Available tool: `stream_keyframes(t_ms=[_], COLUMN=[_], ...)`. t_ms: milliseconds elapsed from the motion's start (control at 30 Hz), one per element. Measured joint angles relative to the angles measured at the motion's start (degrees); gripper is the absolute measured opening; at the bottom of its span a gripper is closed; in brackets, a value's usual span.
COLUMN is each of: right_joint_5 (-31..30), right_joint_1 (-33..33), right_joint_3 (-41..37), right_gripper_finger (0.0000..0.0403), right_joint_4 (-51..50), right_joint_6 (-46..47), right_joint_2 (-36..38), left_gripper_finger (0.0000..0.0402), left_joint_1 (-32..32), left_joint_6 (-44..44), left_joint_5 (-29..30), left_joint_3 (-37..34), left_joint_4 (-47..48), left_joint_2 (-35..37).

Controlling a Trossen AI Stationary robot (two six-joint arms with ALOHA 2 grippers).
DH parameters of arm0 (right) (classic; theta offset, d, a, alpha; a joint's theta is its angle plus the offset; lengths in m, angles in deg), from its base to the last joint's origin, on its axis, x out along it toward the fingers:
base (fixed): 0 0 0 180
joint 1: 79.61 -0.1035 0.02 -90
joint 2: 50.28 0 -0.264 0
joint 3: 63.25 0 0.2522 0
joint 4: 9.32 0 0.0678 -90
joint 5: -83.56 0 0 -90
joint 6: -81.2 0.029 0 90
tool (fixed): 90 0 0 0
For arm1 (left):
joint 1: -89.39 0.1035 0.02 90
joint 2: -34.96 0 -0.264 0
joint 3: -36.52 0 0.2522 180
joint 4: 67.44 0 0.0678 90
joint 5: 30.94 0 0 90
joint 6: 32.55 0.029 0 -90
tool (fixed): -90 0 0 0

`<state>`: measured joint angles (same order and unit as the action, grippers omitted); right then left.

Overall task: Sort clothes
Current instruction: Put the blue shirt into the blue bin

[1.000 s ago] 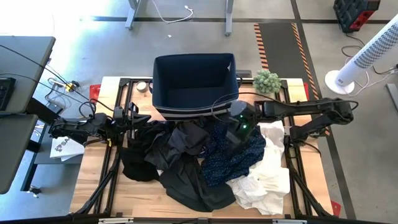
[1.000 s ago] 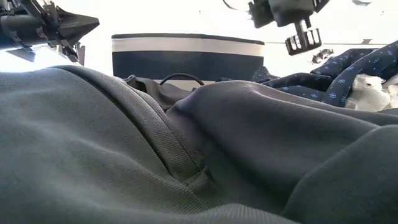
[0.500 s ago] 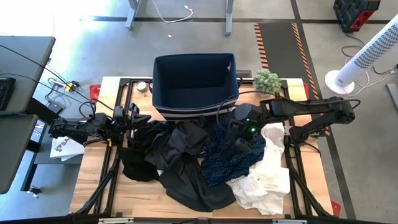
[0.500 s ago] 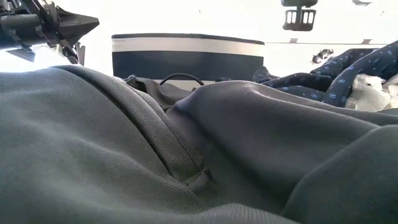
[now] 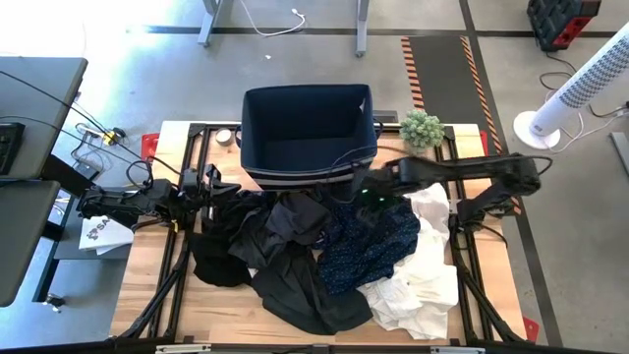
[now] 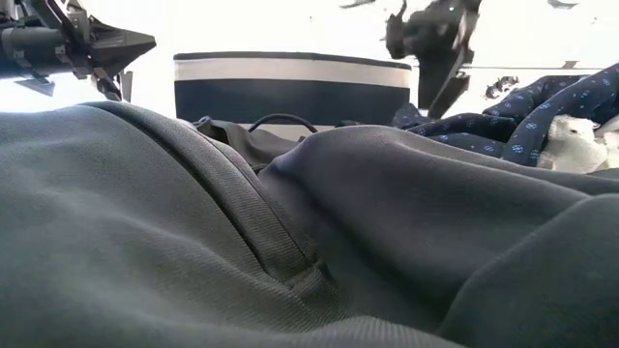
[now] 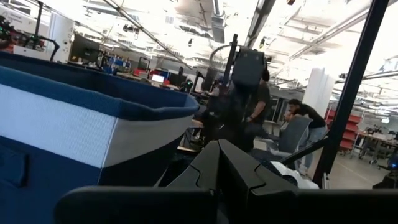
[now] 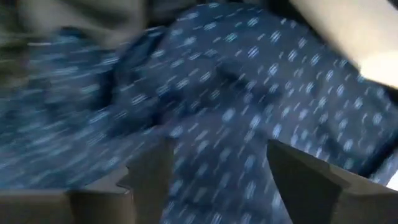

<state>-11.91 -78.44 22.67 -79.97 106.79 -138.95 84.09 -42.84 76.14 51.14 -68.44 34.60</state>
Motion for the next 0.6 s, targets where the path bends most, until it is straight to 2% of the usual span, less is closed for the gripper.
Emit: stream_keyframes(t_ms=[100, 200, 300, 367, 400, 467, 600], right_joint_5=[-1.66, 2.73, 4.62, 5.7, 6.62, 9.62, 13.25], right_joint_1=[0.2, 0.45, 0.44, 0.34, 0.33, 0.51, 1.68], right_joint_3=[-0.02, -0.02, 0.42, 2.21, 3.55, 7.98, 22.2], right_gripper_finger=[0.0257, 0.0223, 0.0128, 0.0046, 0.0024, 0.0021, 0.001], right_joint_4=[3.31, 5.81, 4.09, 2.21, 1.11, -2.09, -5.6], right_joint_6=[-4.95, -7.98, -7.75, -7.8, -8.01, -7.21, -6.45], right_joint_2=[-5.66, -10.6, -12.86, -11.97, -11.0, -8.27, -2.12], left_gripper_finger=[0.0003, 0.0003, 0.0003, 0.0003, 0.0003, 0.0003, 0.0003], left_joint_1=[0.0, 0.0, 0.0, 0.0, 0.0, 0.0, 0.0], left_joint_6=[0.0, -0.04, -0.05, -1.12, -2.7, -7.52, -17.43], left_joint_5=[0.0, 0.0, 0.72, 1.95, 2.6, 3.59, 6.97], left_joint_3=[0.0, 0.0, 0.0, 0.0, 0.0, 0.0, 0.0], left_joint_4=[0.11, 0.26, 0.16, -0.53, -1.52, -4.99, -14.11], left_joint_2=[0.0, 0.0, 0.0, 0.0, 0.0, 0.0, 0.0])
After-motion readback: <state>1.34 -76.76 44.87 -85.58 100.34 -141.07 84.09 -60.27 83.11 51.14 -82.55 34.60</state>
